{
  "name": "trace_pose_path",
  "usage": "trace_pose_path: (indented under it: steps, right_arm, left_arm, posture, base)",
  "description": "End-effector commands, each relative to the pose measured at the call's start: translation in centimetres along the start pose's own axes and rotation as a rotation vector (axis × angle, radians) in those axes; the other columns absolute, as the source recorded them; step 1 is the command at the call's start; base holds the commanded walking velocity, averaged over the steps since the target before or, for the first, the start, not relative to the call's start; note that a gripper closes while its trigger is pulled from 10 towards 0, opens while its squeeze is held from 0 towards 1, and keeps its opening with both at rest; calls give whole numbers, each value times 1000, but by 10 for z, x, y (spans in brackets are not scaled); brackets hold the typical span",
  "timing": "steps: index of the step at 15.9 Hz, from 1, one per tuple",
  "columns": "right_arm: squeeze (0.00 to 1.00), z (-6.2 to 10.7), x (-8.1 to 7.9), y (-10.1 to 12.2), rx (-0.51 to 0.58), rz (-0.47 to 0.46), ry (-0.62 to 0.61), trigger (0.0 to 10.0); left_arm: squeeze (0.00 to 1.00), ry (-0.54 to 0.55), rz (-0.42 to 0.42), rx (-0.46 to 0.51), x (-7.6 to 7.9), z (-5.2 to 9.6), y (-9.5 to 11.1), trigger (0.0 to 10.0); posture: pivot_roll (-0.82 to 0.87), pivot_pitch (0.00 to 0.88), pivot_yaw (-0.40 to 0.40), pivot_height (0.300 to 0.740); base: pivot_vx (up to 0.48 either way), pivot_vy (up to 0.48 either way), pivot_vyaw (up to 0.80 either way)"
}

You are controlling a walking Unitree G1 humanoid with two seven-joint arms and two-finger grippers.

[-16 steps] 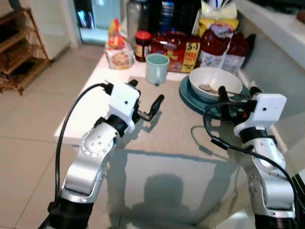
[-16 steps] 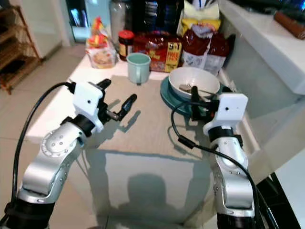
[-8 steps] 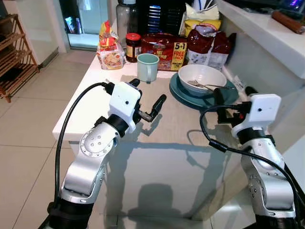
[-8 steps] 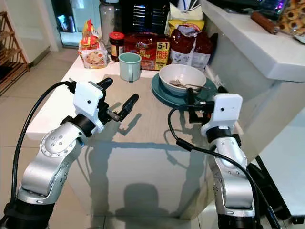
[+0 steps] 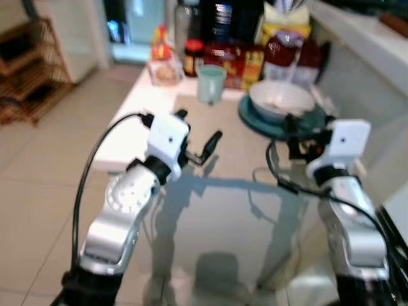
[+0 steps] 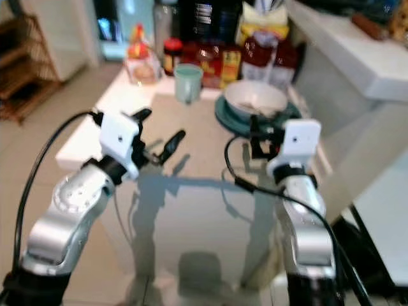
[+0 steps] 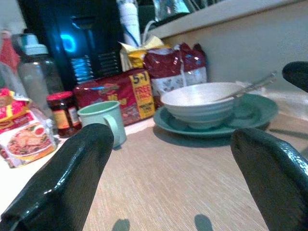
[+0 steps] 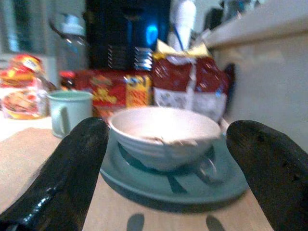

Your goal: Setting the table

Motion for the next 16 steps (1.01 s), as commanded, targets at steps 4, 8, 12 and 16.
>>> trace_pose_path:
  steps: [4, 8, 12, 16]
  right_arm:
    - [0, -6, 14, 5, 15, -25, -66, 10000]
    - [0, -10, 18, -2, -11, -23, -78, 10000]
    - [0, -21, 18, 1, 2, -18, -59, 10000]
    - [0, -52, 20, -1, 9, -24, -56, 10000]
  left_arm:
    - [0, 5, -3, -3, 1, -5, 4, 10000]
    - [0, 7, -7, -14, 0, -5, 3, 10000]
    - [0, 15, -5, -13, 0, -6, 5, 10000]
    - [0, -16, 5, -8, 5, -6, 6, 10000]
  posture:
    - [76, 14, -54, 740]
    - [74, 18, -48, 740]
    - [76, 25, -46, 740]
    - [79, 36, -42, 740]
  base:
    - [0, 0, 0]
    - [0, 0, 0]
    - [0, 0, 0]
    - [0, 0, 0]
Point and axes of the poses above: a point about 5 cm out from each wrist's last joint towards the gripper, its own z axis pointing back from the gripper into the wrist, its own y axis along the axis of the wrist's last joint, x = y × z, the point moved 4 cm from there along -z, pointing out of the wrist towards the gripper, and after that the axes turned 2 degrees about -z, right-handed, at the moved point
